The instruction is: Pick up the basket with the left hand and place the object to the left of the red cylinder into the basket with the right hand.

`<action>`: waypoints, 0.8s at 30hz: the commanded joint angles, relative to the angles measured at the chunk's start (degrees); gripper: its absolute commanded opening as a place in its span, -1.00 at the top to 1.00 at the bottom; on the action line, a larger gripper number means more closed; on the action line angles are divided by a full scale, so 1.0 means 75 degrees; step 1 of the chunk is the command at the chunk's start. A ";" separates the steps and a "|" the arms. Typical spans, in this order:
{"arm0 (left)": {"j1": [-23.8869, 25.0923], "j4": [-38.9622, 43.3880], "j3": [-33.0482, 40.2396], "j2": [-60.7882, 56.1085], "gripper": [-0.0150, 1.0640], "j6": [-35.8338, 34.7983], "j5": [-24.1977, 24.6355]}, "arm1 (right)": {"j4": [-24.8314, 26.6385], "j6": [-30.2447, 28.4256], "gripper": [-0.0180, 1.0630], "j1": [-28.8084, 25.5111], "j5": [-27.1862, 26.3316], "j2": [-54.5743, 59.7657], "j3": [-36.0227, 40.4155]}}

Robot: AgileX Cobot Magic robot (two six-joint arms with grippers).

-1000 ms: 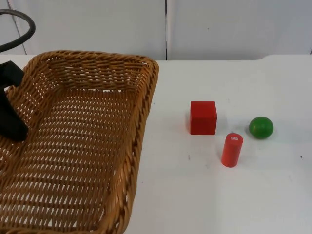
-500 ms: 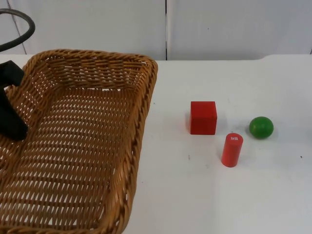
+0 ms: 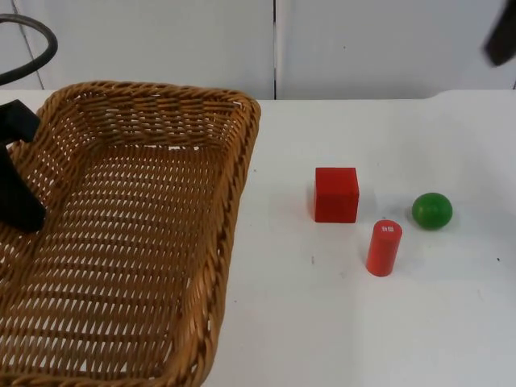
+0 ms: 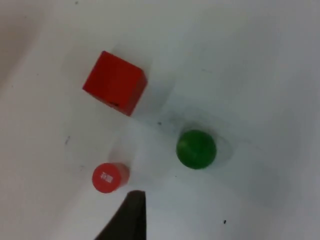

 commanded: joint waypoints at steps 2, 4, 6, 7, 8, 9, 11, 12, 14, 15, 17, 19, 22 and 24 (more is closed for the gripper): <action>0.0015 -0.0111 -0.0009 -0.0102 0.98 0.0004 0.0066 | -0.0146 -0.0243 -0.98 0.0417 0.0041 0.0666 -0.0585; 0.0015 -0.0111 -0.0009 -0.0102 0.98 0.0004 0.0066 | -0.0163 -0.0527 -0.98 0.0583 0.0076 0.1128 -0.0953; 0.0015 -0.0111 -0.0009 -0.0102 0.98 0.0004 0.0066 | -0.0163 -0.0658 -0.98 0.0669 0.0076 0.1309 -0.1152; 0.0015 -0.0111 -0.0009 -0.0102 0.98 0.0004 0.0066 | -0.0178 -0.0704 -0.98 0.0699 0.0099 0.1522 -0.1322; 0.0015 -0.0111 -0.0009 -0.0102 0.98 0.0004 0.0066 | -0.0161 -0.0853 -0.98 0.0756 0.0164 0.1734 -0.1526; 0.0015 -0.0111 -0.0009 -0.0102 0.98 0.0004 0.0066 | -0.0161 -0.1032 -0.98 0.0773 0.0223 0.1936 -0.1727; 0.0015 -0.0111 -0.0009 -0.0102 0.98 0.0004 0.0066 | -0.0071 -0.1237 -0.98 0.0773 0.0241 0.2099 -0.1906; 0.0015 -0.0111 -0.0009 -0.0102 0.98 0.0004 0.0066 | 0.0034 -0.1379 -0.98 0.0777 0.0251 0.2291 -0.2036; 0.0015 -0.0111 -0.0009 -0.0102 0.98 0.0004 0.0066 | 0.0139 -0.1819 -0.98 0.0777 0.0237 0.2601 -0.2250; 0.0015 -0.0111 -0.0009 -0.0102 0.98 0.0004 0.0066 | 0.0139 -0.1986 -0.98 0.0777 0.0218 0.2757 -0.2325; 0.0015 -0.0126 -0.0009 -0.0102 0.98 0.0004 0.0066 | 0.0182 -0.2285 -0.98 0.0777 0.0141 0.2977 -0.2394; 0.0015 -0.0126 -0.0009 -0.0102 0.98 0.0004 0.0066 | 0.0346 -0.2687 -0.98 0.0777 -0.0001 0.3135 -0.2398; 0.0015 -0.0126 -0.0009 -0.0102 0.98 0.0004 0.0066 | 0.0552 -0.3092 -0.98 0.0777 -0.0183 0.3374 -0.2398; 0.0015 -0.0142 -0.0009 -0.0102 0.98 0.0004 0.0061 | 0.0878 -0.3643 -0.98 0.0777 -0.0354 0.3585 -0.2398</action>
